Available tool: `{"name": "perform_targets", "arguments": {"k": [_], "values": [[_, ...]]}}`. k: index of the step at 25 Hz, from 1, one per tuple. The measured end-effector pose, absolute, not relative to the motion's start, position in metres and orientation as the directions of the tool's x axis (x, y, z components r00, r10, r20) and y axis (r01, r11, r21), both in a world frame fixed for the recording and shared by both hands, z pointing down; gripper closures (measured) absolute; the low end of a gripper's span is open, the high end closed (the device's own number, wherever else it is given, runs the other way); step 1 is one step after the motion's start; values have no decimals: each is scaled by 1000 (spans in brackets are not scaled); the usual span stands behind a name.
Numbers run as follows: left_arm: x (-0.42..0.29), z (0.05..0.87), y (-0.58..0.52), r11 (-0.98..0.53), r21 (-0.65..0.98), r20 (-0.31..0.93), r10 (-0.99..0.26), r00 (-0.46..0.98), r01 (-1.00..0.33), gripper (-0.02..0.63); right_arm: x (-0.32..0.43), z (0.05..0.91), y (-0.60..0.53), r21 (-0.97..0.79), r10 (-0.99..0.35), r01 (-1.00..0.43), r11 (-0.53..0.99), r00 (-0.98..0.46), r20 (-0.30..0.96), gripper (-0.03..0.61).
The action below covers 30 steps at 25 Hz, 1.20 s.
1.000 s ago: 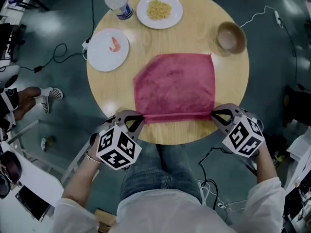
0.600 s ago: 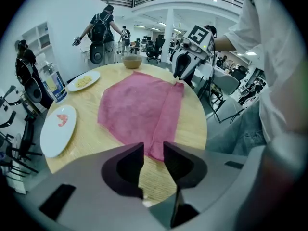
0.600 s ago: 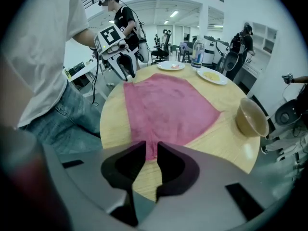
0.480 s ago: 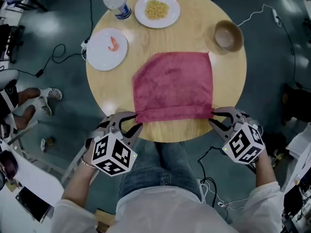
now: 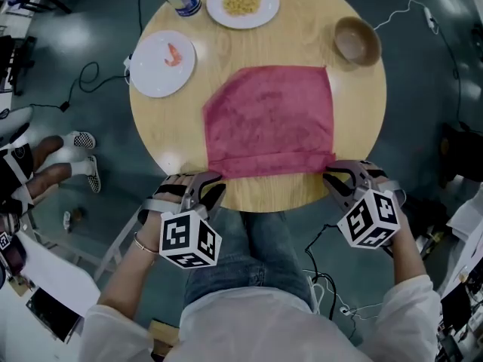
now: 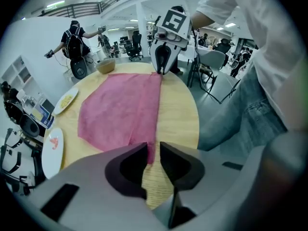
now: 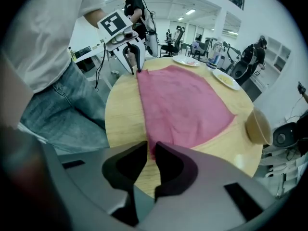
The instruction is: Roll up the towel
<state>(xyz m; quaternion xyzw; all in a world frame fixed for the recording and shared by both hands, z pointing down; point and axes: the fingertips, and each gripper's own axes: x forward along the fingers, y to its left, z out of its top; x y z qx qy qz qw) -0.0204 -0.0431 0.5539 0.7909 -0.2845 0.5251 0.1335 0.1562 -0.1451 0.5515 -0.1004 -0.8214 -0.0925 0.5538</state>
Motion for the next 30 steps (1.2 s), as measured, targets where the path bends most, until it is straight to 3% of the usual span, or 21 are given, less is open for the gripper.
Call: {"name": "perform_targets", "arguments": {"k": [12, 14, 17, 30], "values": [[-23, 563, -44, -781, -47, 906, -296, 302, -623, 537, 153, 559, -149, 62, 36, 245, 968, -376, 926, 548], [-25, 563, -47, -764, -53, 903, -312, 295, -643, 584, 152, 559, -150, 68, 30, 243, 968, -380, 924, 556], [-25, 564, -46, -744, -22, 901, -303, 309, -667, 591, 154, 560, -146, 67, 31, 247, 967, -375, 927, 565], [-20, 544, -16, -737, 162, 899, -164, 406, -656, 597, 163, 528, -121, -120, 191, 222, 968, -330, 924, 566]]}}
